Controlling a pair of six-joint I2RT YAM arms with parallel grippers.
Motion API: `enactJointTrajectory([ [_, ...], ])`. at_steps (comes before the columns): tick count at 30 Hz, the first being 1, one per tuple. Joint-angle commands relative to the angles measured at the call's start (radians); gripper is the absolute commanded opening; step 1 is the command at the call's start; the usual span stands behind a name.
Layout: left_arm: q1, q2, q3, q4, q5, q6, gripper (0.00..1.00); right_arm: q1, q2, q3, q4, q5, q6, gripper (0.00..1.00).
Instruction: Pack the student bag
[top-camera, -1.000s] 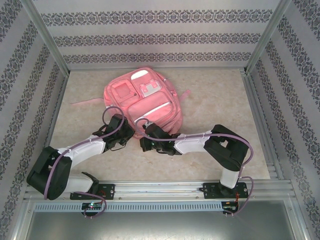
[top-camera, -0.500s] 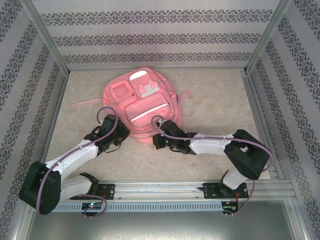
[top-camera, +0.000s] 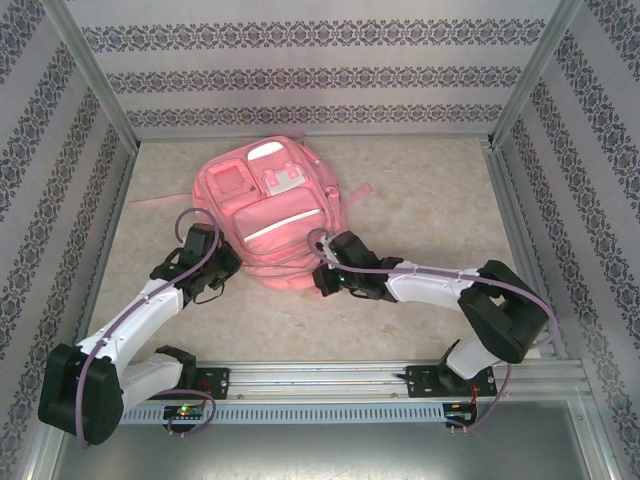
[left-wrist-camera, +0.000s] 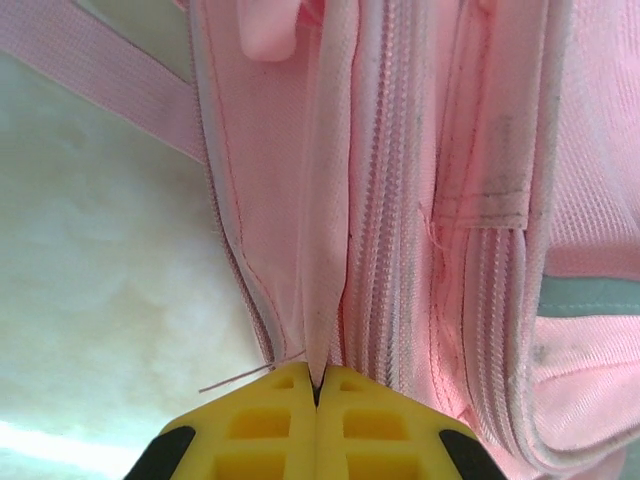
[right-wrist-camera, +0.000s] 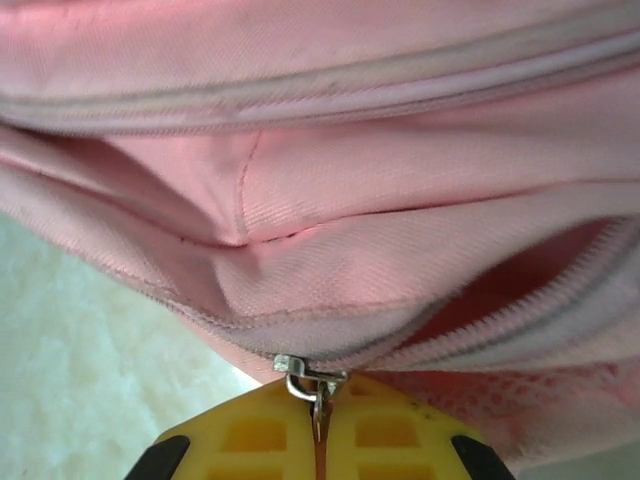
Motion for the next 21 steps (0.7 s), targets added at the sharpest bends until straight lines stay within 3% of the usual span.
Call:
enactJointTrajectory([
  [1,0.080,0.016,0.098,-0.158,-0.084,0.146,0.01,0.068,0.146,0.110,-0.032,-0.047,-0.066,0.00],
  [2,0.100,0.016,0.113,-0.187,-0.082,0.151,0.07,0.085,0.185,0.155,-0.032,-0.053,-0.057,0.00],
  [4,0.132,-0.007,0.137,-0.261,-0.097,0.135,0.32,0.102,0.260,0.223,0.015,-0.094,0.020,0.00],
  [6,0.141,-0.044,0.146,-0.314,-0.106,0.108,0.43,0.110,0.306,0.260,0.079,-0.138,0.103,0.00],
  [12,0.133,-0.131,0.082,-0.402,-0.009,-0.069,0.49,0.159,0.373,0.324,0.199,-0.123,0.240,0.00],
  [16,0.127,-0.157,-0.026,-0.243,0.098,-0.124,0.54,0.179,0.390,0.335,0.234,-0.126,0.273,0.00],
  [21,0.125,-0.119,-0.052,-0.119,0.130,-0.116,0.56,0.183,0.389,0.327,0.229,-0.113,0.268,0.00],
])
